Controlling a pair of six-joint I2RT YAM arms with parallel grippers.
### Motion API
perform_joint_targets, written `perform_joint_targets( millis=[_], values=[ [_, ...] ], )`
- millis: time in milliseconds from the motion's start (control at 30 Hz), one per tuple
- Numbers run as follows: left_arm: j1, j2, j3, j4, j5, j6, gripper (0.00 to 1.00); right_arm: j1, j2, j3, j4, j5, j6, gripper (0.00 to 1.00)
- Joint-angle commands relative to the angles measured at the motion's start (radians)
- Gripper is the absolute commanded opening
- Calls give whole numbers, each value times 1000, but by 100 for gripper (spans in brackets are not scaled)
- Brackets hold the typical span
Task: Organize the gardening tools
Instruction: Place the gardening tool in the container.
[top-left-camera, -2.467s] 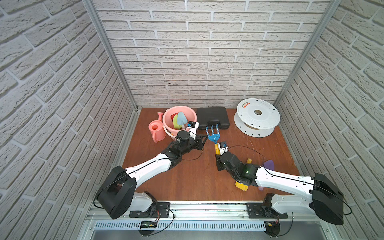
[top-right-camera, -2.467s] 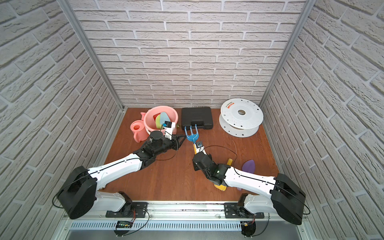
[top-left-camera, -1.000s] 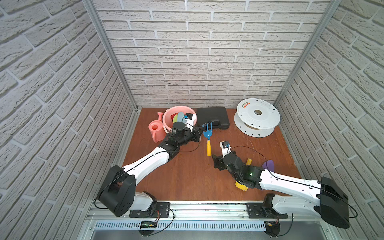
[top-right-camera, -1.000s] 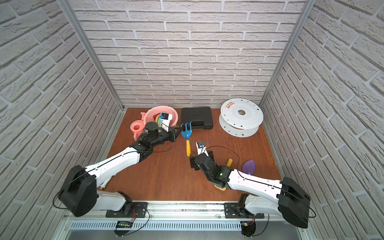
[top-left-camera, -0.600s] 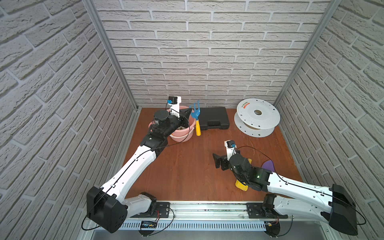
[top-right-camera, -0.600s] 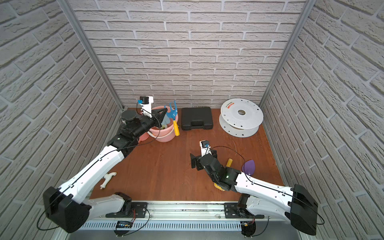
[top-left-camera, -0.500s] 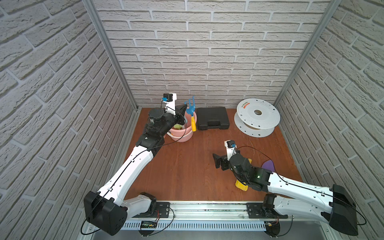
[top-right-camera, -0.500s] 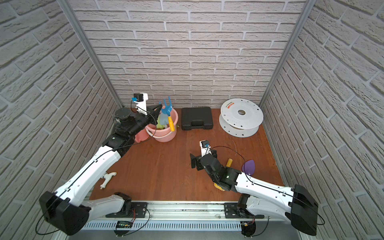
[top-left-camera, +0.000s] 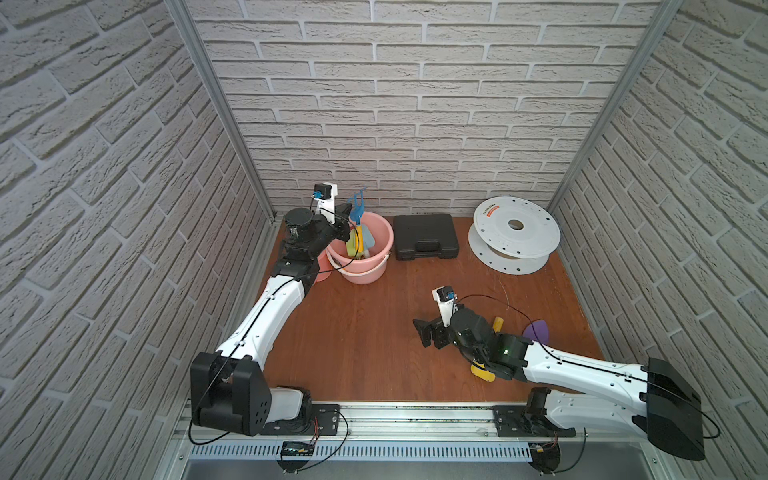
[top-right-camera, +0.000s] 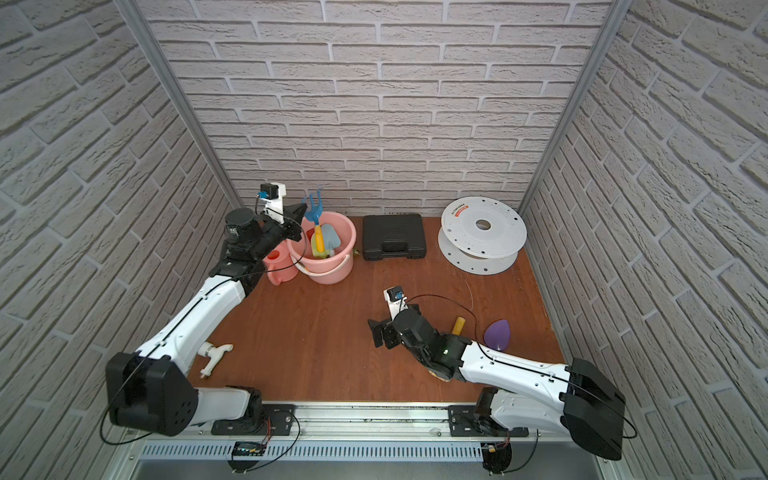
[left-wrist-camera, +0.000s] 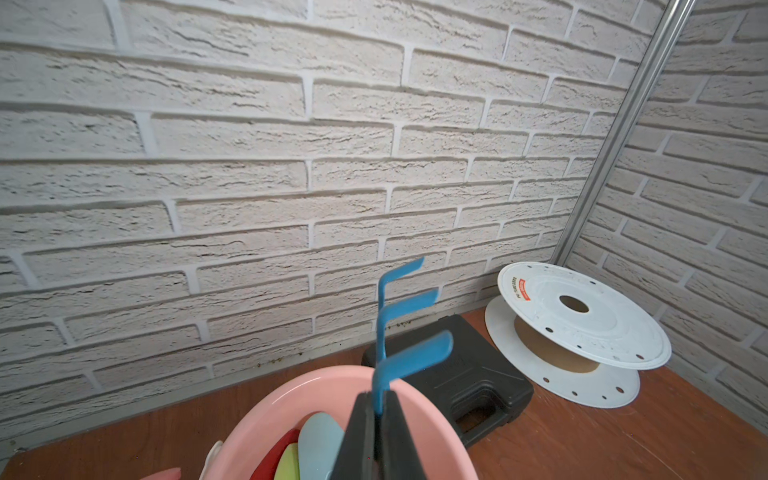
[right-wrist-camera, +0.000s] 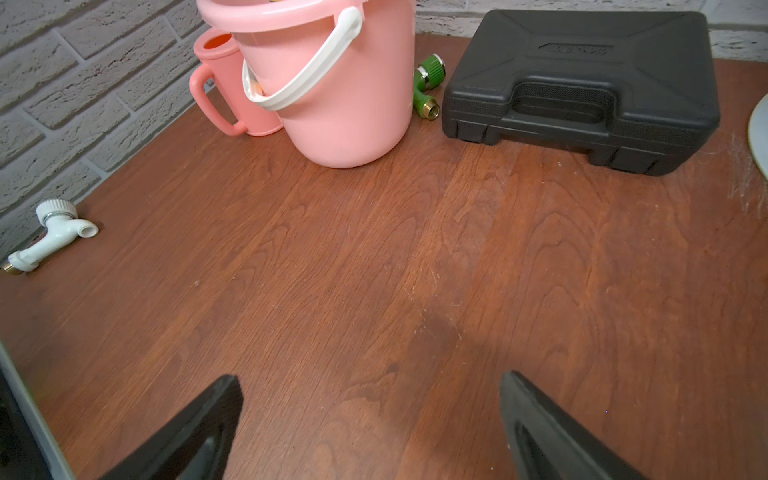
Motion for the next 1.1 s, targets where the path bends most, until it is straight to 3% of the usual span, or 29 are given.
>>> perform_joint_targets(
  millis=[0,367,433,533,600,900,1067],
  values=[
    [16,45,-12,170,67,-8,0,14,20,10,62,-28,-24,100],
    [26,211,-47,234,144,-61,1,14,54,19,59,-18,-25,100],
    [32,212,-34,202,146,-53,17,15,54,19,58,-20,-24,100],
    [44,199,-14,155,156,-54,73,14,44,17,55,-19,-20,100],
    [49,180,-8,129,156,-56,97,14,37,15,54,-19,-19,100],
    [58,31,-4,39,106,-74,98,14,7,6,52,-14,-11,100],
    [-10,-59,21,-92,24,-73,98,14,4,25,-9,81,26,100]
  ],
)
